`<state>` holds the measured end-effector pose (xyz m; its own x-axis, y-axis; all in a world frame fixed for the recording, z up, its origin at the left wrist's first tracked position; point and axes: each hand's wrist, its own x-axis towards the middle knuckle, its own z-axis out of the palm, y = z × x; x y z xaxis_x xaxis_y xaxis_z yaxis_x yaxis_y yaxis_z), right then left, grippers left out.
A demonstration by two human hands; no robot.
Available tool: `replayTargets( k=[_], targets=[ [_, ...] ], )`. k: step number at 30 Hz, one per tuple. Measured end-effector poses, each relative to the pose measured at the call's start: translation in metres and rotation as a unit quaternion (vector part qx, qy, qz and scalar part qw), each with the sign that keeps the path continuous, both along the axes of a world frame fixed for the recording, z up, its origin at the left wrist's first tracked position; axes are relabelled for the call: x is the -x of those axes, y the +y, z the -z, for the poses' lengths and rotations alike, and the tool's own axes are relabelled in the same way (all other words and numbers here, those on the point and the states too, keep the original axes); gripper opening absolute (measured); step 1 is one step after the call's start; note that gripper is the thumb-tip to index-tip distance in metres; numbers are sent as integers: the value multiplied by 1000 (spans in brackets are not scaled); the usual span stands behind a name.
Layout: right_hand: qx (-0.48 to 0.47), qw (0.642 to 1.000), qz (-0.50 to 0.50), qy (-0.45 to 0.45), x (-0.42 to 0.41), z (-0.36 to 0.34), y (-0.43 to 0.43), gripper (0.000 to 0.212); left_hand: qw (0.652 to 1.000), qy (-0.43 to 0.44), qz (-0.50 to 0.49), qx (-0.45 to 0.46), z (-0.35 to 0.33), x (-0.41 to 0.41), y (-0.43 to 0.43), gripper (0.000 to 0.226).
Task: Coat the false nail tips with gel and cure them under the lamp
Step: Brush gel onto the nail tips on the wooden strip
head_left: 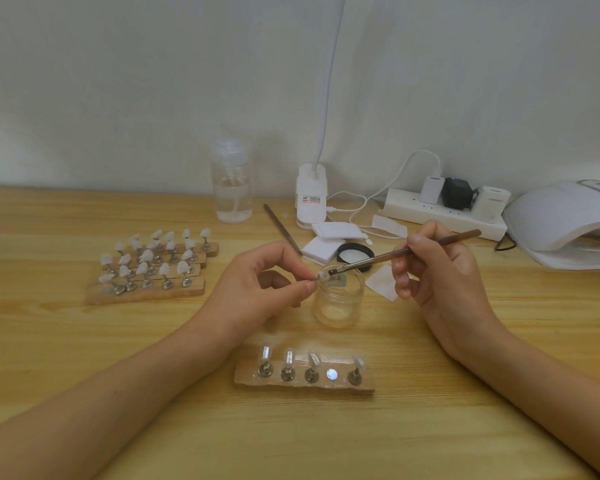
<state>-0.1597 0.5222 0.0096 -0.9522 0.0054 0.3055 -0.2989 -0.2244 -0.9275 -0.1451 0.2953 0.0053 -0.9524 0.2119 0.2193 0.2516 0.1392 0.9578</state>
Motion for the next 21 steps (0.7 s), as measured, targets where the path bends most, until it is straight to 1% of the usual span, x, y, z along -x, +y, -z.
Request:
replayTargets(
  k=[2,5,7,9,12,15,18,21],
  targets=[
    [-8,1000,-9,11,-1,0,-1,26,1000,0,-1,2,0,0,0,15],
    [-25,1000,7,-1,0,1,-1,21,1000,0,-2,0,0,0,0,16],
    [-6,1000,14,-11,1,1,0,23,1000,-2,-2,-1,0,0,1,17],
    [10,1000,0,-6,1,0,0,24,1000,-2,-3,0,-1,0,1,16],
    [-17,1000,-12,4,0,1,-2,19,1000,0,-5,3,-1,0,1,15],
    [-22,1000,16,-12,1,1,0,21,1000,-3,-6,7,-1,0,1,16],
    [-5,1000,-3,-1,0,-1,-1,25,1000,-2,-5,11,-1,0,1,16],
    [-30,999,-10,10,-1,0,-3,23,1000,-3,-7,13,-1,0,0,14]
  ],
)
